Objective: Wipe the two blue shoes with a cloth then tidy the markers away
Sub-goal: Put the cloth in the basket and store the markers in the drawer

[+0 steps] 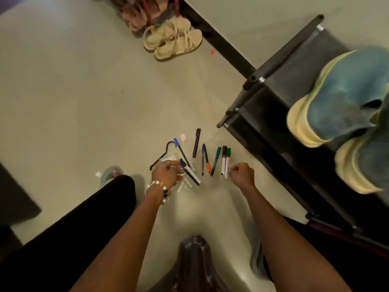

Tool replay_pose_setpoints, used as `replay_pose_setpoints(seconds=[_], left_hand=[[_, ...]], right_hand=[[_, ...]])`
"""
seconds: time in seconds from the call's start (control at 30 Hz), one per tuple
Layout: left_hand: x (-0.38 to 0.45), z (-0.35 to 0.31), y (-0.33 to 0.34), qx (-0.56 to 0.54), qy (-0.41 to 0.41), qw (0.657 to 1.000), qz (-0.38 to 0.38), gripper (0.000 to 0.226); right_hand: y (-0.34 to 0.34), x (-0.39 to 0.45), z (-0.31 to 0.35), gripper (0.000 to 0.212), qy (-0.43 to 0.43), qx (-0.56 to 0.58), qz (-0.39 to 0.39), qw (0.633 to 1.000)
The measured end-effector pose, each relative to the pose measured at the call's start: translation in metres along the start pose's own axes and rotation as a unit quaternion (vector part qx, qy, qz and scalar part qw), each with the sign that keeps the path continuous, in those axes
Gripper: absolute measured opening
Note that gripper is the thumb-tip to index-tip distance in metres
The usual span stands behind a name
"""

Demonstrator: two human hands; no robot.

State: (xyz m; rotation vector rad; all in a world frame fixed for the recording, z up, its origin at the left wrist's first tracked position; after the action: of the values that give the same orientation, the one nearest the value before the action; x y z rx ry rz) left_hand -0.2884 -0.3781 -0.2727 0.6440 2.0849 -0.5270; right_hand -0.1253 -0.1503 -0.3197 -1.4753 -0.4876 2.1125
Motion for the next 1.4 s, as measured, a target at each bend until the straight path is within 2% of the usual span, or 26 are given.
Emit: replay_pose_setpoints(seconds=[0.17,0.33,0.4,0.53,0.67,0.7,0.77,0.83,0.9,0.93,0.97,1.03,1.07,1.13,1.23,1.33,1.4], left_hand=[[0.097,0.033,0.041,0.01,-0.002,1.0,0.026,0.015],[0.131,0.055,0.076,-0.04,-0.007,0.997,0.064,0.02],[0.138,0.063,0.084,-0.08,-0.029,0.994,0.072,0.022],[0.142,0.064,0.098,-0.06,-0.043,0.994,0.083,0.024],[0.137,0.056,0.117,-0.049,-0.04,0.994,0.089,0.021],[0.135,0.052,0.123,-0.038,-0.035,0.994,0.094,0.025],[0.134,0.047,0.136,-0.01,-0.034,0.992,0.124,0.033],[0.13,0.047,0.148,-0.018,-0.047,0.987,0.155,0.029],[0.133,0.046,0.144,-0.014,-0.032,0.99,0.134,0.024],[0.136,0.046,0.138,-0.011,-0.021,0.993,0.113,0.024],[0.137,0.048,0.132,-0.024,-0.018,0.995,0.093,0.024],[0.139,0.053,0.119,-0.076,-0.023,0.995,0.065,0.026],[0.141,0.056,0.111,-0.077,-0.02,0.996,0.052,0.028],[0.146,0.06,0.098,-0.034,-0.004,0.999,0.031,0.032],[0.149,0.061,0.09,0.002,0.018,0.999,0.032,0.032],[0.146,0.054,0.086,0.052,0.035,0.997,0.036,0.03],[0.143,0.051,0.086,0.085,0.039,0.995,0.044,0.027]], right_hand=[[0.037,0.091,-0.026,0.021,0.032,-0.041,-0.023,0.998],[0.056,0.127,-0.037,0.036,0.029,-0.061,-0.067,0.995],[0.058,0.133,-0.043,0.037,0.035,-0.032,-0.075,0.996],[0.055,0.136,-0.053,0.026,0.045,0.057,-0.057,0.996],[0.031,0.124,-0.05,0.008,0.036,0.134,-0.091,0.986],[0.028,0.116,-0.046,0.004,0.03,0.173,-0.084,0.981],[0.038,0.098,-0.032,0.011,-0.006,0.248,-0.013,0.969],[0.058,0.076,-0.014,0.016,-0.054,0.25,0.094,0.962],[0.073,0.064,-0.011,0.016,-0.052,0.265,0.164,0.949],[0.073,0.066,-0.012,0.016,-0.041,0.283,0.159,0.945],[0.066,0.074,-0.017,0.017,-0.029,0.29,0.119,0.949],[0.046,0.099,-0.026,0.018,-0.03,0.201,0.001,0.979],[0.043,0.11,-0.024,0.021,-0.038,0.124,-0.027,0.991],[0.057,0.127,-0.022,0.038,-0.042,-0.012,-0.023,0.999],[0.078,0.137,-0.025,0.045,-0.038,-0.098,-0.02,0.994],[0.075,0.126,-0.026,0.041,-0.015,-0.081,-0.042,0.996],[0.069,0.107,-0.022,0.04,-0.025,0.04,-0.06,0.997]])
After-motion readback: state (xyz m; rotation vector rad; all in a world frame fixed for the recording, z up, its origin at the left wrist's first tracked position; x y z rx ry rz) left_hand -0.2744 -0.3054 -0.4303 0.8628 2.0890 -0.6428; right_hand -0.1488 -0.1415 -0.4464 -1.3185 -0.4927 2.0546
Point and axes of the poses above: each hand's wrist, its own x-axis towards the middle knuckle, its own y-axis out of the palm, z = x × y, the point moved 10 cm from there along x, towards the middle knuckle, and after that the axes turned 6 degrees about z, right-handed, at the moved point
